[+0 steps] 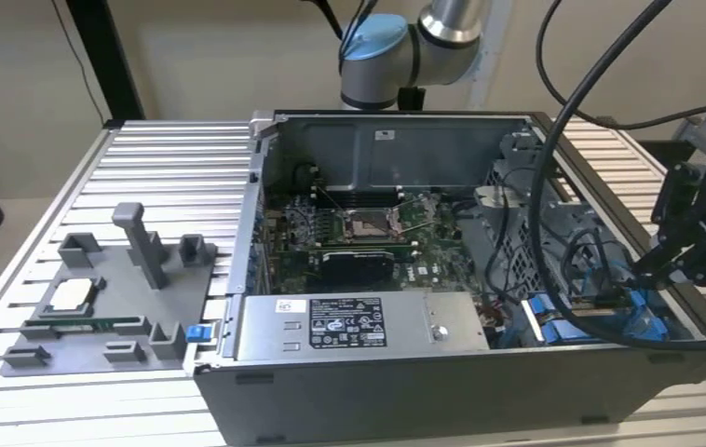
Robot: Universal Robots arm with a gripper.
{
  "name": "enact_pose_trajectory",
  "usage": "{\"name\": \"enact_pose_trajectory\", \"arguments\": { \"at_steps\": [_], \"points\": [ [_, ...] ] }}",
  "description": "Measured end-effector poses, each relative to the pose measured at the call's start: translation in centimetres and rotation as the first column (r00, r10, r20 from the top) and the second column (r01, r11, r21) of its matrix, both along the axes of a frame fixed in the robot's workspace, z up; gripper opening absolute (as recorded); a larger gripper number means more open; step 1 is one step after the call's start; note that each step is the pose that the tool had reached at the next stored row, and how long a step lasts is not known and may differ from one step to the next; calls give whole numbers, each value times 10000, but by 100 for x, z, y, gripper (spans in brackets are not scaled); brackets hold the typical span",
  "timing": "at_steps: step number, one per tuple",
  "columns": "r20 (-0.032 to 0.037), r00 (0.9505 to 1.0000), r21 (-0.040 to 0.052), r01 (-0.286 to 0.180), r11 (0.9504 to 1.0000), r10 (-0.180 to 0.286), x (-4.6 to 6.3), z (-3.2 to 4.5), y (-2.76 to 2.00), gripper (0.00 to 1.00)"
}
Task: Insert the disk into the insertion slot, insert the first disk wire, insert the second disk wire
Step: 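Insert the first disk wire, then insert the second disk wire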
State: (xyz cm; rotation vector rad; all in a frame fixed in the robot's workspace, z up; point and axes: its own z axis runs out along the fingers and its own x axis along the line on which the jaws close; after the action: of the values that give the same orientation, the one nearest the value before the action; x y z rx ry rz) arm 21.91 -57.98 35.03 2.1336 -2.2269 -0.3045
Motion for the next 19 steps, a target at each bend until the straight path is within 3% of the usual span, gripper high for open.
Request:
{"name": "enact_pose_trajectory", "arguments": {
  "at_steps": [2,3,10,13,19],
  "points": [
    [-2,10000,-2,0,10000,0,0,-3,0,100],
    [-1,10000,-3,0,10000,0,0,-2,0,0],
    [-3,10000,14,0,10000,0,-8,11,0,0],
    [-3,10000,19,-1,10000,1,-20,64,0,0],
    [-3,10000,19,-1,10000,1,-65,239,0,0]
  ]
}}
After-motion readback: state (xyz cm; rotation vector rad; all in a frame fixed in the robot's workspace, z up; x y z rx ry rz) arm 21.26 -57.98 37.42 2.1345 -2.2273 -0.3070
